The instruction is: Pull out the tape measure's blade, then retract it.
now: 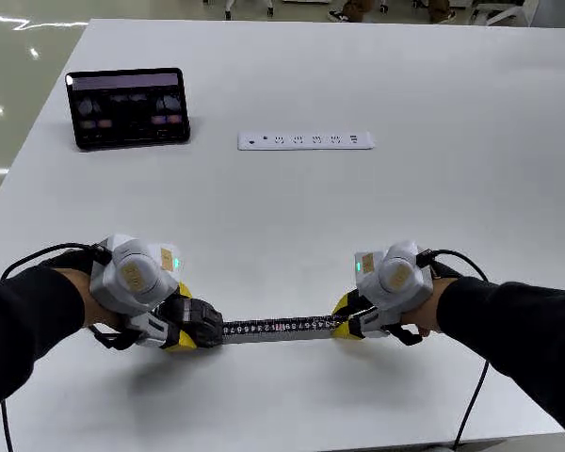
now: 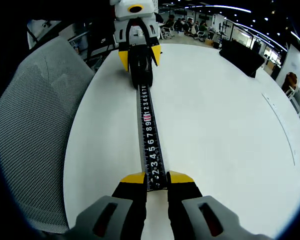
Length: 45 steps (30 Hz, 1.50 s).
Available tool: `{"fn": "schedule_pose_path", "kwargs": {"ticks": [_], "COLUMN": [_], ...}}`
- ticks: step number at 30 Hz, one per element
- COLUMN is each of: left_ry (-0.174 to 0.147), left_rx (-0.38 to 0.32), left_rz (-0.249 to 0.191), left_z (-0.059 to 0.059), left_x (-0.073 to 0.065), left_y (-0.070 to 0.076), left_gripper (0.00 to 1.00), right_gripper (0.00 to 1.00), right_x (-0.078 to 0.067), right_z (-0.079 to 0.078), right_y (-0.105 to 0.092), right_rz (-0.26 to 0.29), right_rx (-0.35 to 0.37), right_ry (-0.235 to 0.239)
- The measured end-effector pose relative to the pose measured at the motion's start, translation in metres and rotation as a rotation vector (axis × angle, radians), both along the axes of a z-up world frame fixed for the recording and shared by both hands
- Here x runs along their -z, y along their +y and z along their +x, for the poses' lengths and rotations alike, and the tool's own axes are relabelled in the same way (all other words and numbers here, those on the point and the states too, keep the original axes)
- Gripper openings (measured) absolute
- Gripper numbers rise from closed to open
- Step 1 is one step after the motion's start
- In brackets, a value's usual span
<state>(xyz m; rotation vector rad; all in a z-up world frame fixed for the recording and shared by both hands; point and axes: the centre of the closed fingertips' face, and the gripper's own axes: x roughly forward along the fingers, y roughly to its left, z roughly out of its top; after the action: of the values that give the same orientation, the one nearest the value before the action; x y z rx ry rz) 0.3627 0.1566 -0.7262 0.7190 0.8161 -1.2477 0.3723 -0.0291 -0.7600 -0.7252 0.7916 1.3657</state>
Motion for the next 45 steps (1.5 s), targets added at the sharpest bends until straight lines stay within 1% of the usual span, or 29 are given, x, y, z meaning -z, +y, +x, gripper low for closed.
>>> {"fn": "schedule_pose_path", "kwargs": {"ticks": [7, 17, 34, 45], "left_ry": [0.002, 0.002, 0.001, 0.000], "left_rx": [0.000, 0.000, -0.005, -0.008], "left_rz": [0.002, 0.001, -0.002, -0.004], "left_z": [0.001, 0.002, 0.003, 0.002], "left_x": [0.001, 0.002, 0.003, 0.002], "left_y": [0.001, 0.001, 0.001, 0.001], "left_gripper": [0.34, 0.34, 0.34, 0.34], "right_gripper": [0.10, 0.10, 0.10, 0.10], "right_x": [0.000, 0.000, 0.000, 0.000], "right_z": [0.000, -0.001, 0.000, 0.000], "right_y": [-0.006, -0.016, -0.030, -0.044], "right_rz": [-0.007, -0.010, -0.018, -0.033], "right_rx": [-0.001, 0.018, 0.032, 0.037], "right_ry": [-0.006, 0.003, 0.006, 0.007]}}
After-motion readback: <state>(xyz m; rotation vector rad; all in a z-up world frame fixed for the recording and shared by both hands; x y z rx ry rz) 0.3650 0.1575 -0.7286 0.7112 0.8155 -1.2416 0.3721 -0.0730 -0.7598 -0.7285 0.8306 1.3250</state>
